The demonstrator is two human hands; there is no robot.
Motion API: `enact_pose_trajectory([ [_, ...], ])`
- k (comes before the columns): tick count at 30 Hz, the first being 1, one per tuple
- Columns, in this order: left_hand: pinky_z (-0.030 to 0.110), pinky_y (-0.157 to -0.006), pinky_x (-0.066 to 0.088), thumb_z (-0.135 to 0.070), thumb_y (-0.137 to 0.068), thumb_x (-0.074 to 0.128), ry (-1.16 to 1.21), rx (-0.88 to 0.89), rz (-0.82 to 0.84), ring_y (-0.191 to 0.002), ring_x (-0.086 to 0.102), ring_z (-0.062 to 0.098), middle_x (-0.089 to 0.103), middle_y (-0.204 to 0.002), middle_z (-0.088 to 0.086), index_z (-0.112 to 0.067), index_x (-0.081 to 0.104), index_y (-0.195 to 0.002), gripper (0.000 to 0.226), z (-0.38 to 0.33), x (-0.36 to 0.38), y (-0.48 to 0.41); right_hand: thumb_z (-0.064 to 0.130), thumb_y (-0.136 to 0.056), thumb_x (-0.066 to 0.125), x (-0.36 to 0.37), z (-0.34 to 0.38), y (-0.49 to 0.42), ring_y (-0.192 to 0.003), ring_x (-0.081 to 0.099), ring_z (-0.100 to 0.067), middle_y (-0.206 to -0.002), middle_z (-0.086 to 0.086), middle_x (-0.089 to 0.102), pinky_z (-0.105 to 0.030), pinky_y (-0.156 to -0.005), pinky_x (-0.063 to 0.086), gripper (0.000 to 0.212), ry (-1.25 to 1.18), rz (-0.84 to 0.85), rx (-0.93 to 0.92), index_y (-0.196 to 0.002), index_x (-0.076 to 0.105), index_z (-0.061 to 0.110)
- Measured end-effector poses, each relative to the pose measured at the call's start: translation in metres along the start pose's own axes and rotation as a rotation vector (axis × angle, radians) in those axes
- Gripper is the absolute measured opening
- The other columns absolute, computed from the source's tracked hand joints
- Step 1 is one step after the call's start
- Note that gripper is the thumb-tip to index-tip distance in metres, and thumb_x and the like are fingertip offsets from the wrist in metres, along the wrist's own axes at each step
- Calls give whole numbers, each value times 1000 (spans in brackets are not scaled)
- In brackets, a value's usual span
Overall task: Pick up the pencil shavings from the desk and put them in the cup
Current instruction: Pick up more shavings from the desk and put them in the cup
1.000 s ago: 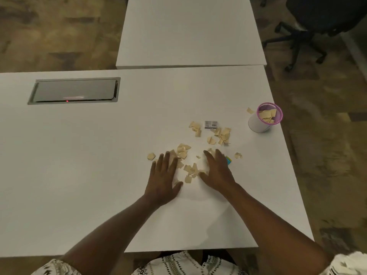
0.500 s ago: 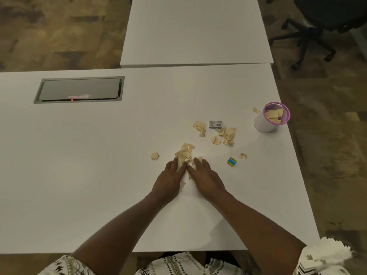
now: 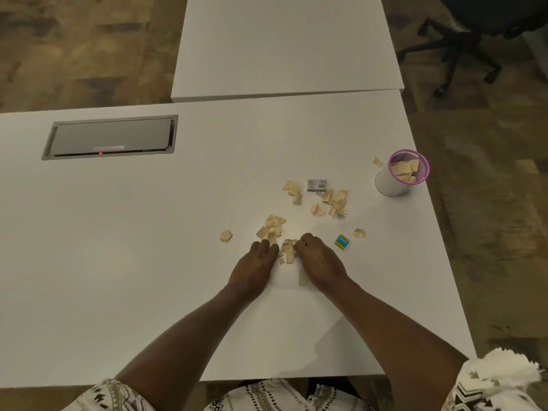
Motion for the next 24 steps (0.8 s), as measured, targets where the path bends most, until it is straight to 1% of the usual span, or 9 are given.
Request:
enact_pose_trajectory([
  [2, 39, -61, 47, -5, -83, 60, -12, -22, 28, -96, 51, 31, 53, -108, 9, -13, 52, -124, 42, 2, 1, -1, 1, -94, 47, -6, -11, -1, -98, 58, -26, -109, -8, 58, -37, -77, 49, 25, -81, -76, 52, -108, 66, 9],
  [5, 42, -69, 54, -6, -86, 62, -30, -40, 57, -103, 52, 31, 54, -114, 9, -14, 47, -136, 53, 1, 1, -5, 3, -94, 50, -15, -32, -1, -100, 61, -23, -109, -9, 66, -28, -83, 48, 27, -367, -147, 265, -109, 72, 8],
  [7, 42, -72, 54, -7, -89, 62, -14, -55, 47, -105, 54, 32, 56, -116, 10, -13, 46, -141, 54, 0, -3, -9, 9, -95, 53, -20, -42, 4, -94, 61, -18, -106, -8, 70, -12, -76, 41, 23, -485, -182, 369, -105, 74, 9],
  [8, 41, -72, 53, -8, -91, 60, -7, -63, 35, -104, 54, 32, 57, -116, 11, -12, 47, -141, 52, -2, -7, -10, 12, -95, 55, -21, -45, 7, -89, 60, -15, -103, -7, 72, -7, -72, 37, 21, -543, -189, 398, -103, 74, 9],
  [11, 37, -69, 47, -7, -92, 55, 29, -86, -19, -101, 53, 30, 58, -112, 10, -12, 55, -131, 39, -4, -17, -13, 19, -94, 61, -19, -59, 14, -87, 59, -10, -97, 2, 74, -16, -76, 40, 16, -712, -184, 507, -102, 75, 14],
  [14, 37, -72, 51, -2, -91, 54, 70, -142, -66, -97, 55, 27, 61, -109, 8, -11, 64, -119, 31, -3, -25, -18, 23, -92, 64, -21, -72, 21, -89, 66, -10, -89, 12, 72, -24, -80, 49, 15, -880, -187, 604, -98, 76, 19],
  [18, 34, -71, 51, -5, -95, 48, 242, -274, -195, -88, 58, 25, 64, -94, 5, -11, 72, -105, 27, -2, -42, -25, 24, -90, 67, -29, -87, 24, -93, 68, -12, -94, 10, 74, -30, -87, 54, 14, -1012, -200, 655, -100, 77, 20],
  [21, 26, -61, 42, -9, -96, 47, 405, -362, -275, -75, 59, 18, 60, -80, -5, -18, 67, -87, 24, -8, -56, -32, 26, -89, 70, -39, -95, 21, -89, 69, -14, -90, 5, 75, -31, -84, 53, 9, -1109, -207, 652, -91, 76, 20],
  [24, 21, -58, 38, -11, -95, 48, 575, -456, -311, -69, 57, 8, 61, -76, -11, -23, 60, -79, 23, -16, -67, -41, 27, -88, 72, -51, -104, 19, -82, 71, -12, -85, 1, 77, -21, -69, 51, 12, -1169, -222, 656, -84, 76, 17],
])
Point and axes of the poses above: each hand's wrist, its own y-axis away from the middle knuckle, its own x-axis out of the palm, z = x × y, the point moved 8 cm from there along -y, towards the middle knuckle
